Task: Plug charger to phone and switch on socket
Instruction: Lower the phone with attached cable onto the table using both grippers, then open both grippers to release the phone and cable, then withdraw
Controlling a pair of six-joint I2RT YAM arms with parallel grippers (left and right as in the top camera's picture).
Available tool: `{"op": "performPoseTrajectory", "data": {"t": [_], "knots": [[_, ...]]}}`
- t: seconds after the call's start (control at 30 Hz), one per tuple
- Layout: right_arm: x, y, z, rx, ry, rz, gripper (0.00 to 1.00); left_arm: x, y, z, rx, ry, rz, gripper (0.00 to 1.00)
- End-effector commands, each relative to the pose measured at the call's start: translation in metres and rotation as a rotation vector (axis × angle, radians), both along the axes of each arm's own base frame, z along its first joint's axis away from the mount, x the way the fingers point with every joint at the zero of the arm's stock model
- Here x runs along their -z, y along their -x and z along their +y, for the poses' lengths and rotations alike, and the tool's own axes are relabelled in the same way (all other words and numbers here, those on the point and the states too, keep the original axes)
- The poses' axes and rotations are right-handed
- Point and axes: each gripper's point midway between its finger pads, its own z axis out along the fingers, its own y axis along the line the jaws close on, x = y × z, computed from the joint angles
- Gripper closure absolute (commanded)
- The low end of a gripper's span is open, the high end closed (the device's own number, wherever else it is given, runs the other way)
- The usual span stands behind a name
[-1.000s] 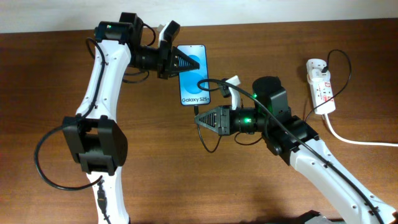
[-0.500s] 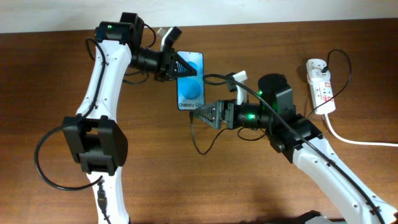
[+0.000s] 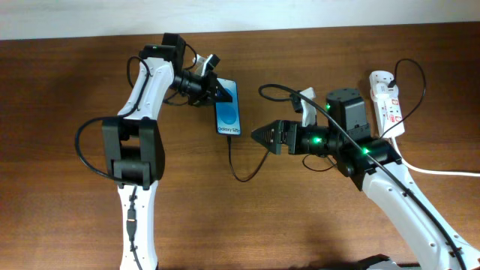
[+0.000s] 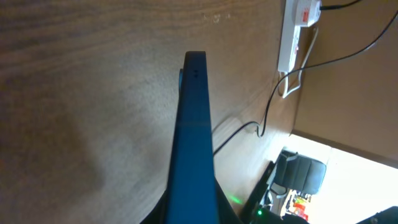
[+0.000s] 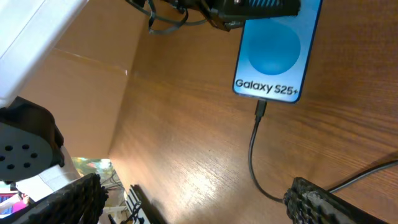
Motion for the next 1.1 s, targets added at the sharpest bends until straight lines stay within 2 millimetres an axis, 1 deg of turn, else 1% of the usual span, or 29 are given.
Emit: {"op": "performPoseTrajectory", "data": {"t": [0.0, 0.1, 0.2, 0.27, 0.3, 0.4, 0.43, 0.47, 0.5, 0.57, 0.63, 0.73, 0.9, 0.97, 1.0, 1.03, 1.07], "knots": [[-0.002, -0.002, -0.001, 0.001, 0.01, -0.018, 0.03, 0.011, -0.002, -0.008, 0.001, 0.019, 0.02, 1.0], [0.0, 0.0, -0.001, 0.001, 0.014, -0.004, 0.04, 0.032, 0.0, -0.009, 0.0, 0.011, 0.064, 1.0], [0.0, 0.0, -0.001, 0.001, 0.014, -0.004, 0.03, 0.043, 0.001, -0.008, 0.0, 0.001, 0.078, 1.0], [0.0, 0.0, -0.002, 0.001, 0.014, -0.003, 0.04, 0.054, 0.0, -0.003, -0.013, -0.048, 0.087, 1.0], [0.0, 0.0, -0.002, 0.001, 0.014, -0.004, 0.03, 0.063, 0.0, 0.0, -0.024, -0.075, 0.108, 1.0], [0.0, 0.0, -0.001, 0.0, 0.014, -0.004, 0.03, 0.075, 0.003, 0.0, -0.023, -0.08, 0.132, 1.0], [0.0, 0.0, -0.001, 0.0, 0.013, -0.003, 0.03, 0.078, 0.003, 0.001, -0.023, -0.093, 0.132, 0.97], [0.0, 0.0, -0.001, 0.001, 0.014, -0.004, 0.03, 0.081, 0.003, 0.004, -0.025, -0.112, 0.129, 0.91], [0.0, 0.0, -0.001, 0.001, 0.014, -0.004, 0.03, 0.082, 0.003, 0.005, -0.025, -0.121, 0.128, 0.88], [0.0, 0.0, -0.001, 0.001, 0.014, -0.004, 0.03, 0.082, 0.002, 0.005, -0.025, -0.121, 0.127, 0.82], [0.0, 0.0, -0.001, 0.001, 0.014, -0.005, 0.03, 0.082, 0.002, 0.005, -0.025, -0.121, 0.128, 0.71], [0.0, 0.0, -0.001, 0.001, 0.014, -0.004, 0.03, 0.082, 0.003, 0.005, -0.025, -0.121, 0.128, 0.6], [0.0, 0.0, -0.001, 0.001, 0.014, -0.004, 0.03, 0.082, 0.003, 0.005, -0.025, -0.12, 0.128, 0.53], [0.0, 0.0, -0.001, 0.001, 0.014, -0.004, 0.03, 0.082, 0.003, 0.005, -0.025, -0.121, 0.128, 0.46], [0.0, 0.0, -0.002, 0.001, 0.014, -0.004, 0.04, 0.082, 0.003, 0.005, -0.025, -0.121, 0.128, 0.32], [0.0, 0.0, -0.002, 0.001, 0.014, -0.004, 0.04, 0.082, 0.003, 0.005, -0.025, -0.122, 0.128, 0.22], [0.0, 0.0, -0.001, 0.0, 0.014, -0.004, 0.03, 0.083, 0.003, 0.006, -0.025, -0.133, 0.126, 0.18]]}}
